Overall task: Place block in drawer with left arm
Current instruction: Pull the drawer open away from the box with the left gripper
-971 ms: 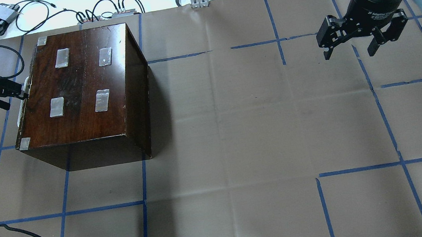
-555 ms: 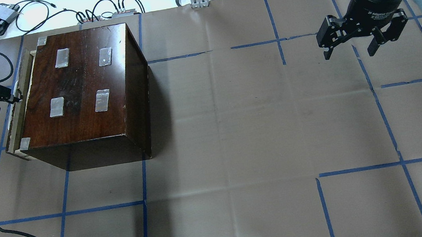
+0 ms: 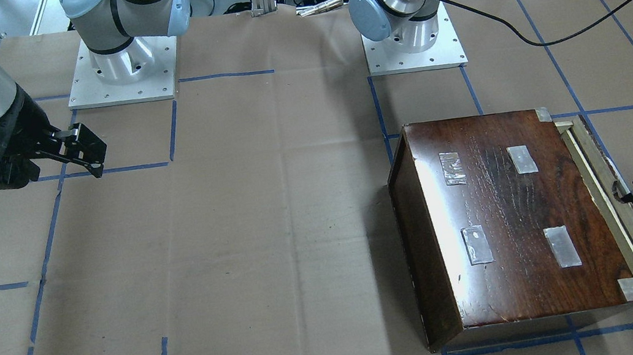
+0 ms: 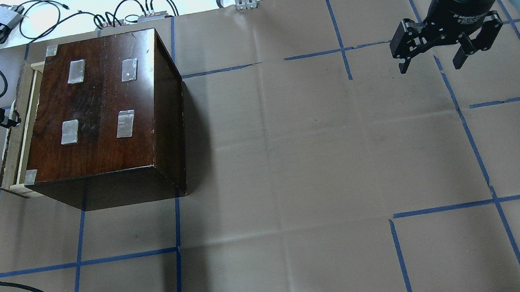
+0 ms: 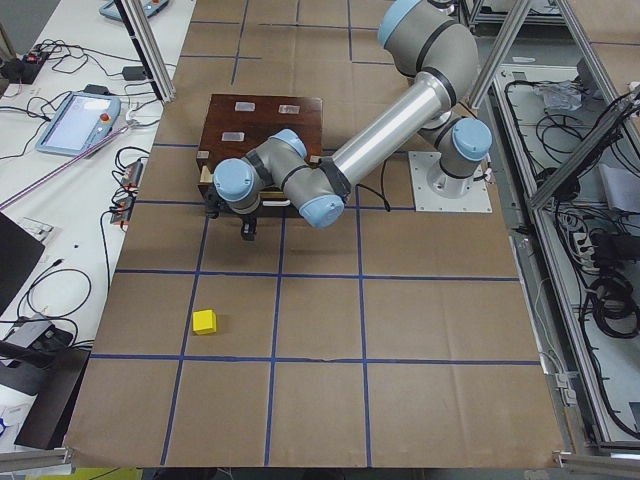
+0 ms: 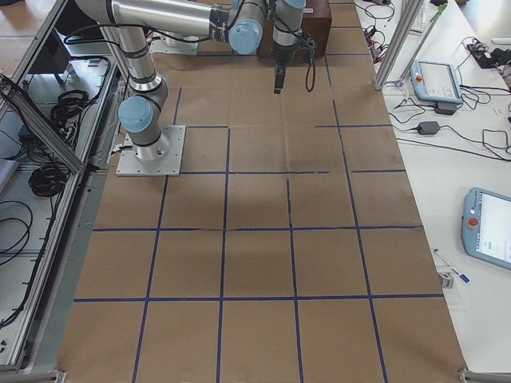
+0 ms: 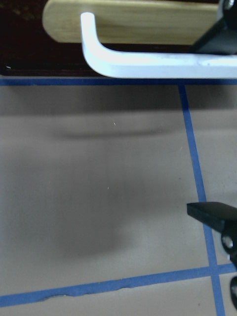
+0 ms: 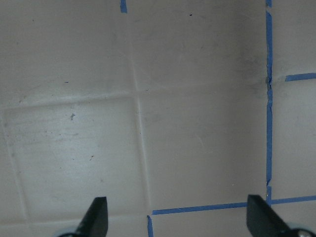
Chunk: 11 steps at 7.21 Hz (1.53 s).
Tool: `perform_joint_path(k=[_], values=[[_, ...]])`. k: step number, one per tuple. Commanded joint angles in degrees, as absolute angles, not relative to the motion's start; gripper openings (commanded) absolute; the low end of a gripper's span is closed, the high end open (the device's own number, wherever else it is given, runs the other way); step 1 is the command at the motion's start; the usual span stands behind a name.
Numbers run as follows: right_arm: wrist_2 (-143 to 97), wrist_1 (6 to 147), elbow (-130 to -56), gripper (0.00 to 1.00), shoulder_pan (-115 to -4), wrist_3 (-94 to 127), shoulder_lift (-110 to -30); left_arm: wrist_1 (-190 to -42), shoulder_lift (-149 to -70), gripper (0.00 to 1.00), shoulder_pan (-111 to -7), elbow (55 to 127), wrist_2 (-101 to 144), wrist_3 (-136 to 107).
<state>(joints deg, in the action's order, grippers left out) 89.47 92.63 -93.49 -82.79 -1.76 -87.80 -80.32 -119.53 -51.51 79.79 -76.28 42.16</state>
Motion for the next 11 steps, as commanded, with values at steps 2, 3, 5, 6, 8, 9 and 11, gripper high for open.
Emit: perform_joint_path(k=[2, 3, 5, 6, 8, 9, 11], values=[[89.39, 92.64, -93.52, 1.00, -82.79, -1.76, -87.80, -80.25, -119.97, 0.99, -50.19, 79.28, -76.38, 43.15], [89.47, 92.64, -93.52, 1.00, -82.79, -1.76, -87.80, -80.24, -120.06, 0.99, -50.10, 79.19, -76.38, 43.59], [89.47, 92.55, -93.51, 1.00, -82.79, -1.76, -87.80, -80.24, -120.67, 0.99, -48.79, 78.58, -77.52, 45.09], [89.47, 92.64, -93.52, 1.00, -82.79, -1.76, -87.80, -80.59, -121.02, 0.99, -48.52, 77.01, -78.04, 45.26], [89.47, 92.64, -93.51, 1.00, -82.79, -1.76, -87.80, -81.04, -122.08, 0.99, -48.52, 75.59, -79.01, 45.26], [89.47, 92.55, -93.52, 1.00, -82.79, -1.76, -87.80, -81.04, -122.17, 0.99, -48.34, 75.59, -79.10, 45.52], [89.47, 92.64, -93.52, 1.00, -82.79, -1.76, -87.80, -80.77, -122.60, 0.99, -46.59, 75.41, -79.10, 47.28]])
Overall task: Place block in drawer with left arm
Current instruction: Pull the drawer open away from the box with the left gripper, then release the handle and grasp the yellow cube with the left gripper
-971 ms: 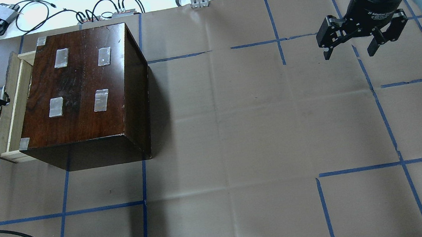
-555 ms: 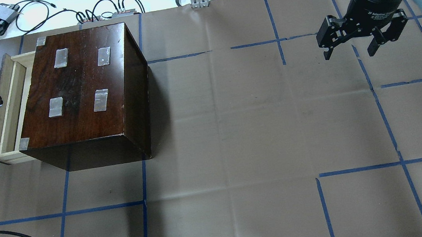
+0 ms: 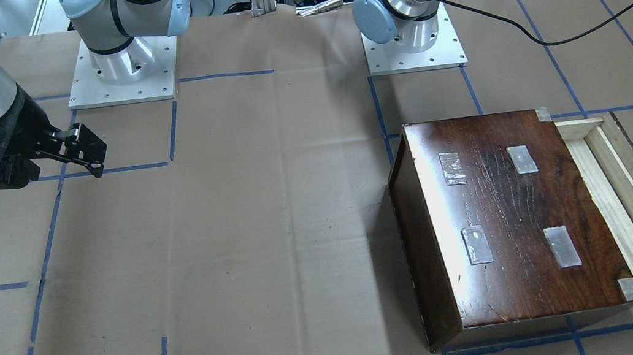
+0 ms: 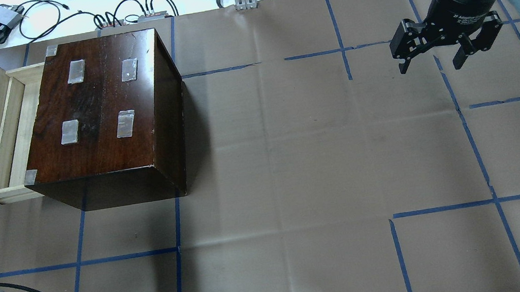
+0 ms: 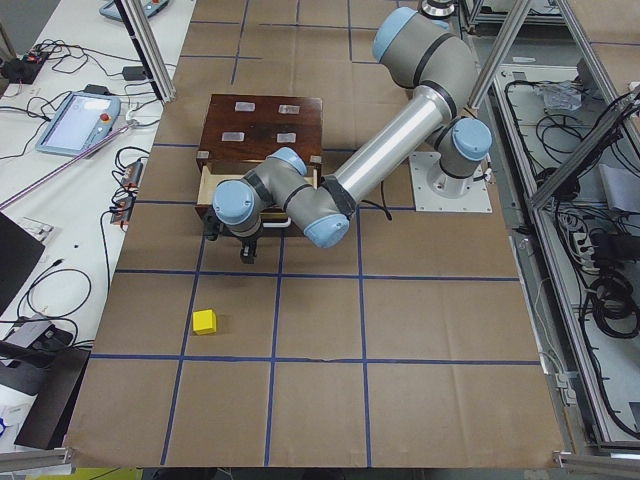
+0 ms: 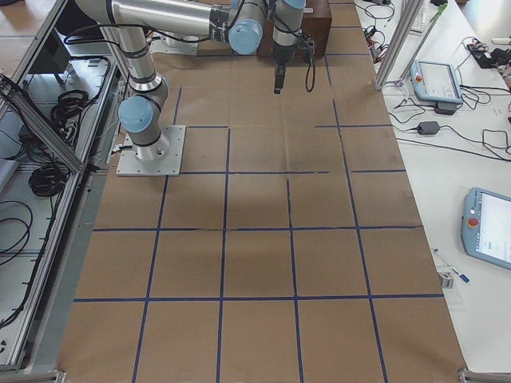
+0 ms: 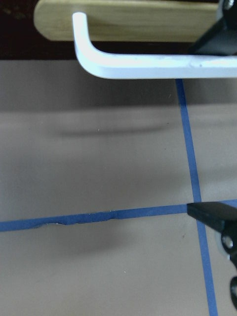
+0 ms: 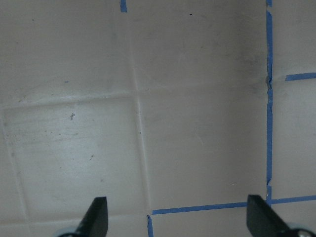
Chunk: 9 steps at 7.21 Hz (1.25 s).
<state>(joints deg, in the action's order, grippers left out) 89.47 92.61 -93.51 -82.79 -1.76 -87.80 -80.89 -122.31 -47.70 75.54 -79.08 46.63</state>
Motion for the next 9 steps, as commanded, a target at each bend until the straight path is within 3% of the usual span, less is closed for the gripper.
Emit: perform_joint_path(k=[1, 6, 9], values=[[89.47, 92.55, -93.52, 1.00, -82.79, -1.76, -87.80, -80.95, -122.69, 0.99, -46.23, 74.71, -79.10, 47.46], [89.47, 92.64, -93.43, 1.00, -82.79, -1.67, -87.80, -81.12, -122.96, 0.99, -46.14, 71.47, -81.38, 47.81], [89.47, 92.64, -93.43, 1.00, -82.79, -1.76, -87.80, -81.47, -128.21, 0.99, -46.14, 60.69, -81.91, 47.73]])
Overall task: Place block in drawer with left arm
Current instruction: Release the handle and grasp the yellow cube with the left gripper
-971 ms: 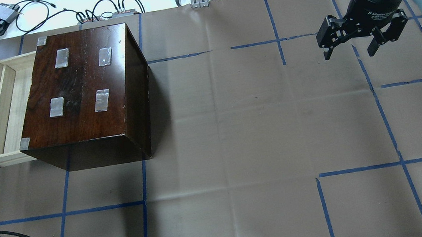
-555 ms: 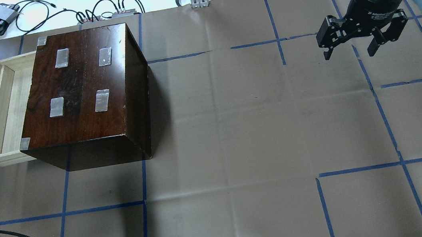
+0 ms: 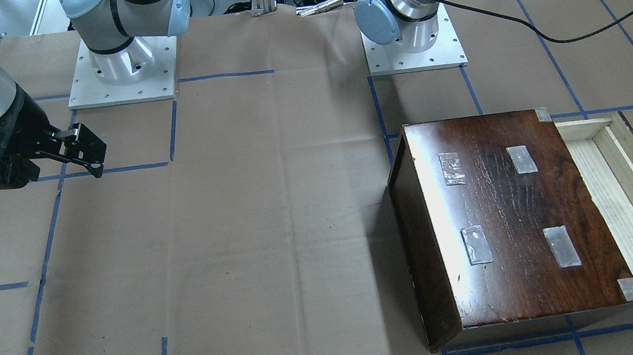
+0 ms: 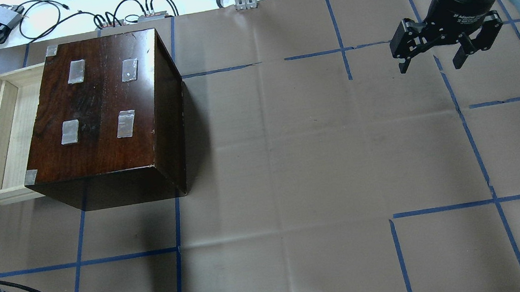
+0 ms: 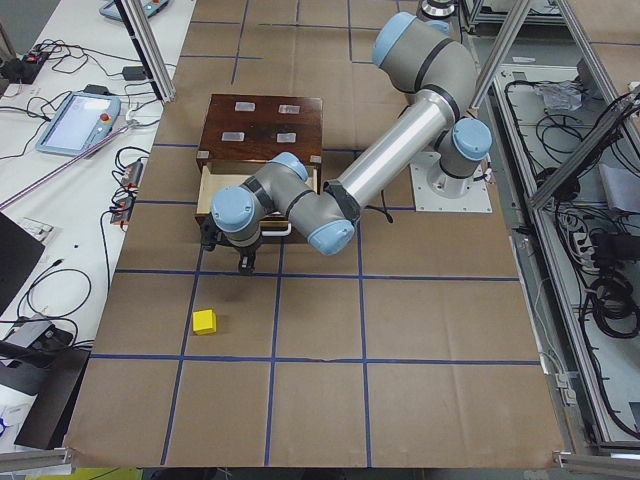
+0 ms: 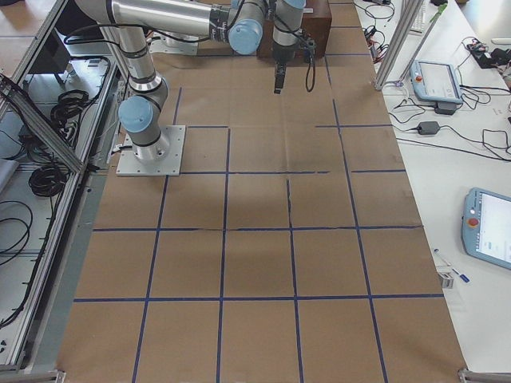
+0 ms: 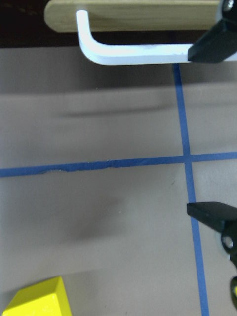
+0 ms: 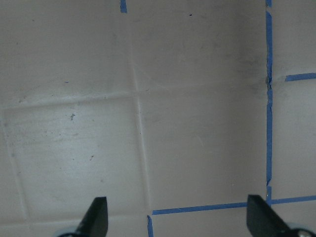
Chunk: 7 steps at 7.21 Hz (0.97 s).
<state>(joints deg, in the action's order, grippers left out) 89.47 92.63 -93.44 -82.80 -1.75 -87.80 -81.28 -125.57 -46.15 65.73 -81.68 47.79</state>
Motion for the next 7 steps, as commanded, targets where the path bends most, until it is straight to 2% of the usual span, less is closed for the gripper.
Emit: perform_joint_path(k=[1, 4, 7], values=[[89.47, 92.64, -93.51, 1.00, -82.79, -1.76, -87.80, -82.34, -131.36, 0.99, -46.14, 55.25, -82.78, 47.72], [89.47, 92.64, -93.43, 1.00, -82.79, -1.76, -87.80, -83.49, -140.25, 0.99, -46.14, 42.23, -82.97, 47.55], [89.47, 92.64, -93.43, 1.00, -82.79, -1.76, -87.80, -83.41, -147.20, 0.99, -46.14, 34.65, -83.06, 47.11]])
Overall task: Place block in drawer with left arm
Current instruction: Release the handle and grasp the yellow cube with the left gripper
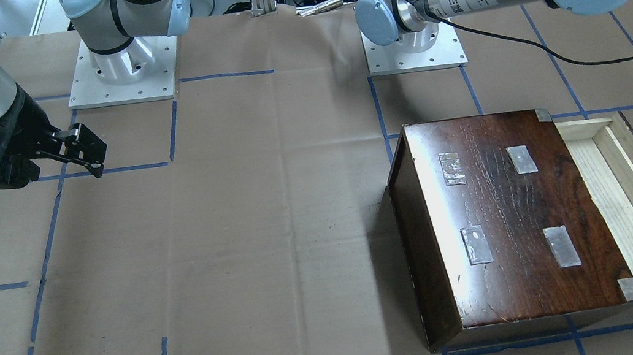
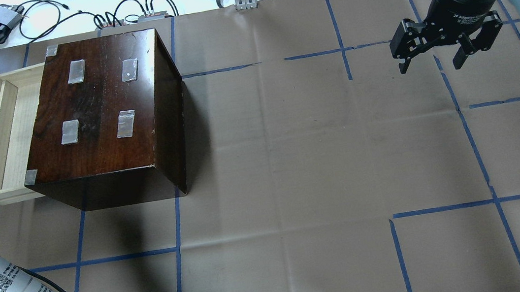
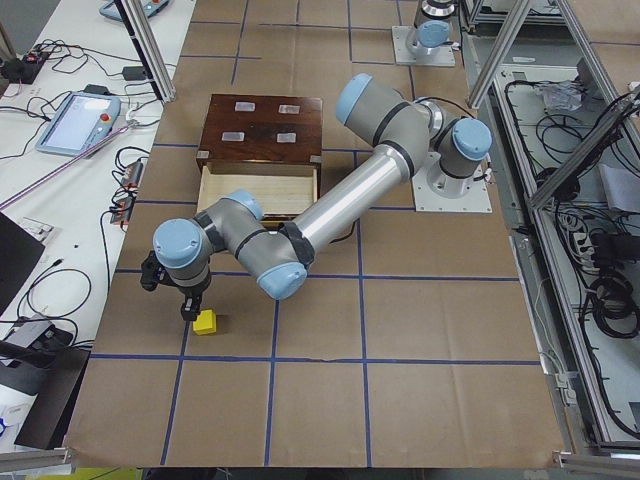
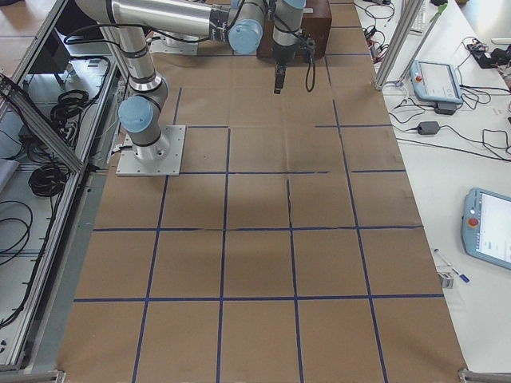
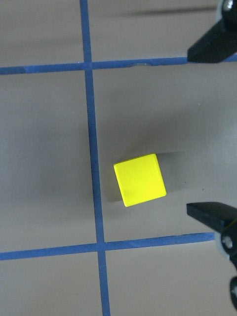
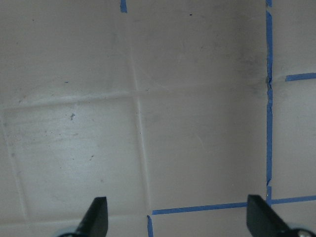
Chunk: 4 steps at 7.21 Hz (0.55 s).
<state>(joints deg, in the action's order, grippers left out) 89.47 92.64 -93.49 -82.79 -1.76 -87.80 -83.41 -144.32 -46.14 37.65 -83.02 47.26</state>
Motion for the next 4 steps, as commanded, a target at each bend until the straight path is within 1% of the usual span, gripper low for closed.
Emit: perform_joint_path(k=[1, 4], values=[[89.47, 92.64, -93.43, 1.00, -82.79, -1.76, -87.80, -83.50, -148.35, 0.99, -45.79, 33.41, -83.14, 47.02], [89.47, 92.55, -93.52, 1.00, -82.79, -1.76, -87.80, -82.80, -152.57, 0.99, -45.09, 33.22, -83.06, 46.85]])
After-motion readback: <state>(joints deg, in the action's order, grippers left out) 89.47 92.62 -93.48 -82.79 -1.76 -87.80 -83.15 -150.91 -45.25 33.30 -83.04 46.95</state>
